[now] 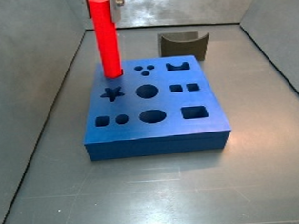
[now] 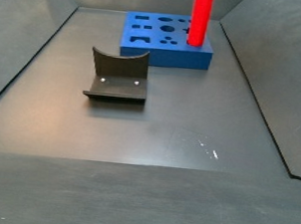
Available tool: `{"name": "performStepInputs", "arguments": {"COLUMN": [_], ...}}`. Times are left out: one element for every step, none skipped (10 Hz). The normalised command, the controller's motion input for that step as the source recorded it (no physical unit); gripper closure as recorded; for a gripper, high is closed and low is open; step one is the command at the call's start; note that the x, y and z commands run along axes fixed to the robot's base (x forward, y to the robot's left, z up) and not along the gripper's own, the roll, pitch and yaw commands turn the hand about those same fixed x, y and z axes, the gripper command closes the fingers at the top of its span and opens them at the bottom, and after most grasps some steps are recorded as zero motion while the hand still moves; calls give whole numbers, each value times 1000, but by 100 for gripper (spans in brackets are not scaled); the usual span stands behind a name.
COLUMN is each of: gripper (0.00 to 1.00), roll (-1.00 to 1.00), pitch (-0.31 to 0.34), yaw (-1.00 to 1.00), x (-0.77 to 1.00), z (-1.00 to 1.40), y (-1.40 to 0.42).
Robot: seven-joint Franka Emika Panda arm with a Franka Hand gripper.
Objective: Insert the hexagon object.
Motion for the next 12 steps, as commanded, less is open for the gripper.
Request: {"name": "performStepInputs", "arguments": {"gripper": [100, 100, 100, 100, 100, 100, 100, 100, 100, 100, 100, 100], "roll": [-283, -219, -201, -174, -154, -130, -127, -139, -116, -54, -167, -67], "pitch": [-99, -87, -47, -36, 0, 0, 0, 0, 0, -4, -3, 14], "yaw": [-40, -197, -394, -423, -446, -466, -466, -463, -406, -257, -171, -66], "x": [0, 74, 237, 194, 180, 151, 120, 134, 197, 143, 171, 111], "z": [-226, -274, -300, -326, -400, -434, -440, -451, -443, -426, -251, -14], "y": [0, 0, 0, 0, 0, 40, 46, 20, 0, 0, 20, 17]}}
